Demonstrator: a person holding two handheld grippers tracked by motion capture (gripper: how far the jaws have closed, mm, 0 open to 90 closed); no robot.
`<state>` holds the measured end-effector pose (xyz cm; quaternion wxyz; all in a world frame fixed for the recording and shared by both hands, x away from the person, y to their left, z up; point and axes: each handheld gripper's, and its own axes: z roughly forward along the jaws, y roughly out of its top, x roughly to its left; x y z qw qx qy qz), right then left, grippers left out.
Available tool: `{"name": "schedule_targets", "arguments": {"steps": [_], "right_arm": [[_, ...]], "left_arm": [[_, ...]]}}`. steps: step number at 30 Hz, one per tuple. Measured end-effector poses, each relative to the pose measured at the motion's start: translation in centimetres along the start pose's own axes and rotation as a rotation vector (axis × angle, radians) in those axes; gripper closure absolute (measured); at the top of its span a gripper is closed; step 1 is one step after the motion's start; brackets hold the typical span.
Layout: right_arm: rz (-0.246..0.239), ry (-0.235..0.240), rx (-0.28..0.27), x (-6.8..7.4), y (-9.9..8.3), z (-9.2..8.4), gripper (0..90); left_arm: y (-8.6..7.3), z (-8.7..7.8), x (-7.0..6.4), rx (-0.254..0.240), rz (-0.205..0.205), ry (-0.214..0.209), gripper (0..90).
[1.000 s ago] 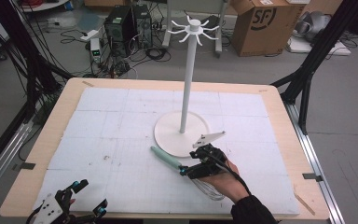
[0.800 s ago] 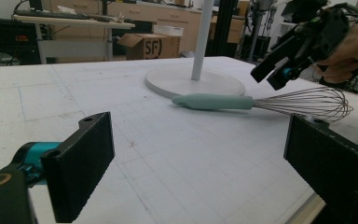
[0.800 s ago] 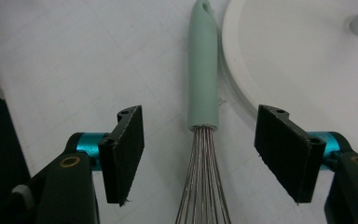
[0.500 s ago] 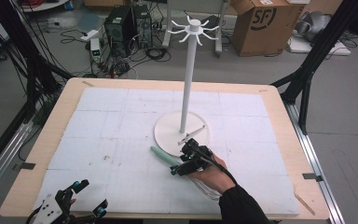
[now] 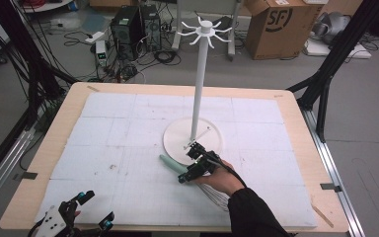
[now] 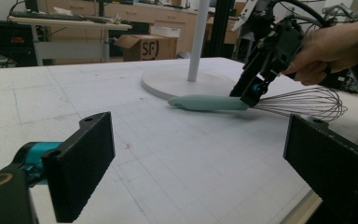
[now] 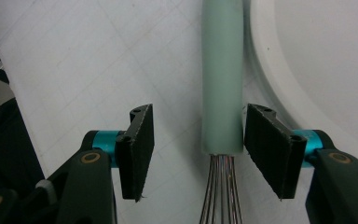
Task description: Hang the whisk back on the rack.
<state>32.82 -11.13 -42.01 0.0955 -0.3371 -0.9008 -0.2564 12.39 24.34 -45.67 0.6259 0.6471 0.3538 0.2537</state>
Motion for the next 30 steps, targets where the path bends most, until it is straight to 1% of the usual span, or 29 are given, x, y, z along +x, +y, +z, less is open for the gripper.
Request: {"name": "schedule_targets", "arguments": {"steps": [7,8,9,11,12,13,15,16,18,19,20,21,22,23,24,25,26,29,30], "right_arm": [[-0.002,0.003,0.031,-0.2,0.7,0.9,48.4],[0.004,-0.002,0.039,-0.2,0.8,1.0,48.9],[-0.007,-0.004,0.041,-0.3,0.8,1.0,50.5],[-0.006,-0.021,0.049,-0.2,0.8,1.2,53.2],[-0.006,-0.021,0.049,-0.2,0.8,1.2,53.2],[-0.013,-0.022,0.049,-0.4,0.8,1.2,55.8],[0.005,-0.03,0.045,-0.3,0.8,1.2,58.6],[0.005,-0.03,0.045,-0.3,0.8,1.2,58.6],[-0.009,-0.037,0.05,-0.5,0.8,1.2,63.4],[-0.009,-0.037,0.05,-0.5,0.8,1.2,63.4],[-0.031,-0.053,0.052,-0.5,0.7,1.2,66.8],[-0.02,-0.048,0.05,-0.4,0.7,1.2,66.9],[-0.02,-0.048,0.05,-0.4,0.7,1.2,66.9],[-0.039,-0.052,0.049,-0.4,0.7,1.3,67.1],[-0.054,-0.067,0.054,-0.3,0.7,1.3,67.4],[-0.054,-0.067,0.054,-0.3,0.7,1.3,67.4],[-0.08,-0.074,0.056,-0.1,0.7,1.3,68.1],[-0.124,-0.083,0.063,-0.1,0.8,1.3,69.3],[-0.112,-0.079,0.065,-0.1,0.8,1.2,69.4]], "left_arm": [[0.0,-0.2,0.0,-0.002,-0.005,0.0,9.2],[-0.1,-0.2,0.0,0.003,0.002,-0.002,9.2],[-0.1,-0.2,0.0,0.003,0.002,-0.003,9.2],[-0.1,-0.2,-0.1,0.002,0.001,-0.005,9.2],[-0.1,-0.2,-0.1,0.002,0.001,-0.006,9.2],[-0.1,-0.2,-0.1,0.002,0.001,-0.006,9.2],[-0.1,-0.2,-0.1,0.002,0.001,-0.006,9.2],[-0.1,-0.2,-0.1,0.003,0.002,-0.006,9.2],[-0.1,-0.1,-0.1,0.008,0.0,-0.011,9.6],[-0.1,-0.1,-0.2,0.012,0.003,-0.013,9.6],[-0.1,-0.1,-0.3,0.015,0.008,-0.016,9.8],[-0.1,0.0,-0.3,0.017,0.01,-0.019,9.9],[-0.1,0.0,-0.4,0.016,0.011,-0.021,9.9],[-0.1,0.0,-0.4,0.017,0.012,-0.021,10.0],[-0.1,0.0,-0.4,0.018,0.012,-0.02,10.0],[-0.1,0.0,-0.4,0.019,0.012,-0.02,10.0],[-0.1,0.0,-0.4,0.018,0.011,-0.02,10.0],[-0.1,0.0,-0.5,0.02,0.01,-0.02,10.1],[-0.2,0.0,-0.5,0.02,0.01,-0.022,10.1]]}}
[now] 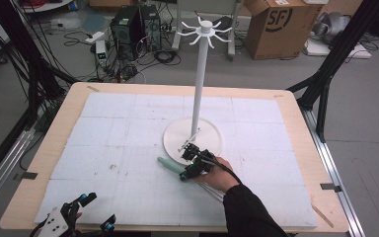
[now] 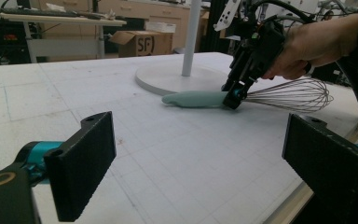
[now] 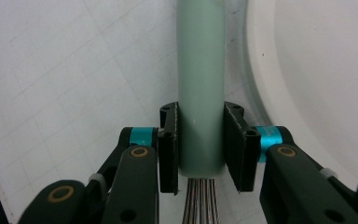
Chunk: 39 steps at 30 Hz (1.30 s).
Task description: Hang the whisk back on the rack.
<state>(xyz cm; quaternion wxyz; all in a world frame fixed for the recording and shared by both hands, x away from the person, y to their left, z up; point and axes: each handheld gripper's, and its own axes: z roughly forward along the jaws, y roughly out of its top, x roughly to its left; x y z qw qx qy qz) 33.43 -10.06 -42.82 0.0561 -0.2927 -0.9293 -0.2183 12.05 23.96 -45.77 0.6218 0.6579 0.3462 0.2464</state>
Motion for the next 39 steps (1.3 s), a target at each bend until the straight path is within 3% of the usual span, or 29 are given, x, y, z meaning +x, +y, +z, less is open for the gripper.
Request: {"name": "schedule_targets", "arguments": {"steps": [6,11,22,28,30,31,32,36,37,38,39], "right_arm": [[0.021,0.018,-0.021,-0.2,-0.2,-0.6,69.6],[0.053,0.056,-0.115,-0.6,-1.0,-2.8,69.7],[0.062,0.069,-0.248,-1.0,-3.3,-7.9,69.7],[0.05,0.061,-0.346,-0.7,-4.3,-11.4,69.6],[0.051,0.059,-0.356,-0.7,-4.4,-12.1,69.7],[0.049,0.038,-0.381,-0.7,-4.7,-13.5,69.6],[0.049,0.038,-0.381,-0.7,-4.7,-13.5,69.6],[0.06,-0.003,-0.436,-0.8,-5.4,-16.7,69.6],[0.064,-0.031,-0.473,-0.8,-5.6,-18.2,69.6],[0.064,-0.031,-0.473,-0.8,-5.6,-18.2,69.6],[0.073,-0.044,-0.515,-0.9,-5.7,-19.7,69.6]], "left_arm": [[-0.1,0.1,0.1,0.002,-0.005,0.004,10.3],[0.0,0.1,0.0,0.004,-0.004,0.004,10.4],[-0.1,0.4,-0.2,0.01,-0.002,-0.003,10.4],[-0.2,0.5,-0.3,0.017,0.001,-0.006,10.4],[-0.2,0.5,-0.3,0.015,-0.004,-0.005,10.4],[-0.2,0.4,-0.2,0.014,-0.008,-0.006,10.4],[-0.2,0.4,-0.2,0.01,-0.018,-0.006,10.4],[-0.3,0.6,-0.1,0.013,-0.025,-0.016,10.4],[-0.2,0.6,-0.2,0.007,-0.028,-0.018,10.4],[-0.2,0.6,-0.2,0.007,-0.028,-0.019,10.4],[-0.2,0.6,-0.2,0.006,-0.028,-0.02,10.4]]}}
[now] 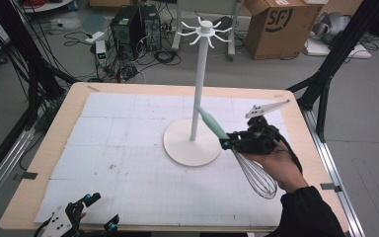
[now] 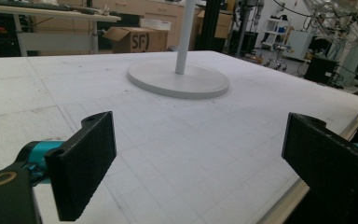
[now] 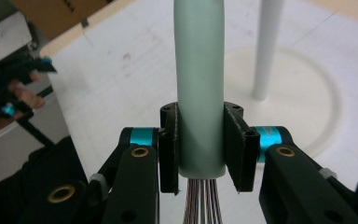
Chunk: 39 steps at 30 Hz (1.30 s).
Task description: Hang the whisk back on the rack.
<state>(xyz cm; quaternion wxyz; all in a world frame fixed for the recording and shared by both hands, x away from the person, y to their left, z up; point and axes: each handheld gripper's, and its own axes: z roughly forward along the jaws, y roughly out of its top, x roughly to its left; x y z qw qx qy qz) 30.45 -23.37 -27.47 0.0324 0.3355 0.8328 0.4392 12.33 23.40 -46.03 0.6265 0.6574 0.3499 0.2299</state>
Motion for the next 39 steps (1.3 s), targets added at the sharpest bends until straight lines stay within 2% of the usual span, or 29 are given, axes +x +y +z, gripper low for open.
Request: {"name": "schedule_targets", "arguments": {"steps": [4,5,6,15,18,20,22,29,39], "right_arm": [[0.012,-0.02,-0.075,-0.1,1.2,-2.1,69.6],[0.012,-0.02,-0.075,-0.1,1.2,-2.1,69.6],[0.013,-0.025,-0.112,-0.1,1.8,-2.9,69.6],[0.022,-0.047,-0.202,0.0,3.4,-5.0,69.6],[0.031,-0.052,-0.252,-0.2,3.9,-6.0,69.6],[0.035,-0.051,-0.265,-0.3,4.0,-6.3,69.6],[0.043,-0.063,-0.306,-0.5,4.4,-7.1,69.6],[0.034,-0.11,-0.361,-0.2,5.3,-8.2,69.6],[0.008,-0.145,-0.391,0.8,6.9,-7.8,69.5]], "left_arm": [[0.0,0.1,0.2,-0.002,-0.01,0.002,10.4],[0.0,0.2,0.2,-0.004,-0.012,0.004,10.4],[0.0,0.2,0.2,-0.002,-0.012,0.003,10.4],[0.0,0.1,0.3,-0.007,-0.016,0.005,10.4],[0.0,0.0,0.3,-0.005,-0.012,0.007,10.4],[0.0,0.1,0.3,-0.005,-0.016,0.008,10.4],[0.0,0.2,0.3,-0.001,-0.012,0.007,10.4],[0.0,0.2,0.3,-0.003,-0.016,0.007,10.6],[0.0,0.2,0.3,-0.003,-0.017,0.007,10.7]]}}
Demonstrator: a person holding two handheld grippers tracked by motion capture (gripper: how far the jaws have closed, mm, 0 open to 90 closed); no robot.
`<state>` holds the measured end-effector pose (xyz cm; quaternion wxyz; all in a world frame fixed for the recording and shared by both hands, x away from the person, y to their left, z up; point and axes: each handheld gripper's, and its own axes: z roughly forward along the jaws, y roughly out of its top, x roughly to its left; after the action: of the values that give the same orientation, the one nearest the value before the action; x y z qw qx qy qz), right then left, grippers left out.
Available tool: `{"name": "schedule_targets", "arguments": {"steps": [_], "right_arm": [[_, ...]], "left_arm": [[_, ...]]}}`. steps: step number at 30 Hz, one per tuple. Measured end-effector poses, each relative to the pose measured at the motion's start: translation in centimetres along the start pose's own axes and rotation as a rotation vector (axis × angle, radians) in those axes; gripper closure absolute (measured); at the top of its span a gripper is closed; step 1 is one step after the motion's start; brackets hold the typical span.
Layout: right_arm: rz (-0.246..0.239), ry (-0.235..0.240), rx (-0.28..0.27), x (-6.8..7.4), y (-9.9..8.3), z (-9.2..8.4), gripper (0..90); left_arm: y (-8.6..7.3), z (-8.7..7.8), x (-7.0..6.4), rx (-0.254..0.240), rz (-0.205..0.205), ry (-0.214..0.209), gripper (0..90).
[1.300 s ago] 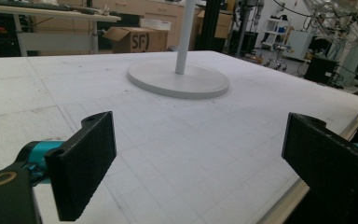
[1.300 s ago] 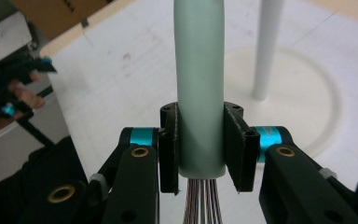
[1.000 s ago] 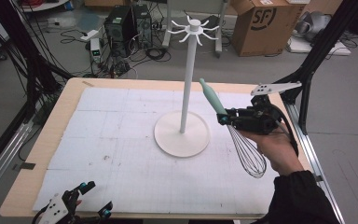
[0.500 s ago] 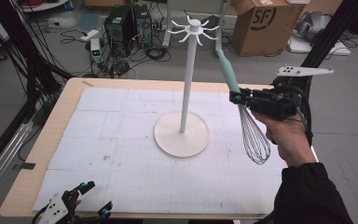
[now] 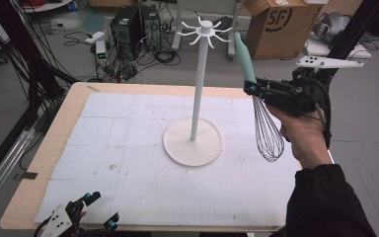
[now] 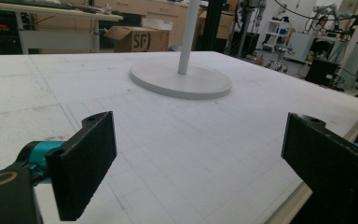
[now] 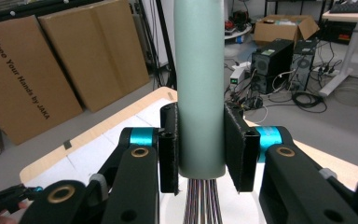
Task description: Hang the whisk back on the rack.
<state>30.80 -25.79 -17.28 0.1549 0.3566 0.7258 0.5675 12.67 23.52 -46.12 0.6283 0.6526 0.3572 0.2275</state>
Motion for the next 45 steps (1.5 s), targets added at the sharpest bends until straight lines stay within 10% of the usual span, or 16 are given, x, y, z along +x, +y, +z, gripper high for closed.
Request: {"name": "schedule_targets", "arguments": {"steps": [23,45], "right_arm": [[-0.016,-0.02,0.015,1.0,0.3,3.2,69.5],[0.049,0.057,0.025,0.3,-1.0,5.1,68.4]], "left_arm": [[0.0,-0.3,0.1,-0.002,0.0,0.003,10.7],[0.0,-0.5,0.0,-0.003,0.006,0.011,10.7]]}}
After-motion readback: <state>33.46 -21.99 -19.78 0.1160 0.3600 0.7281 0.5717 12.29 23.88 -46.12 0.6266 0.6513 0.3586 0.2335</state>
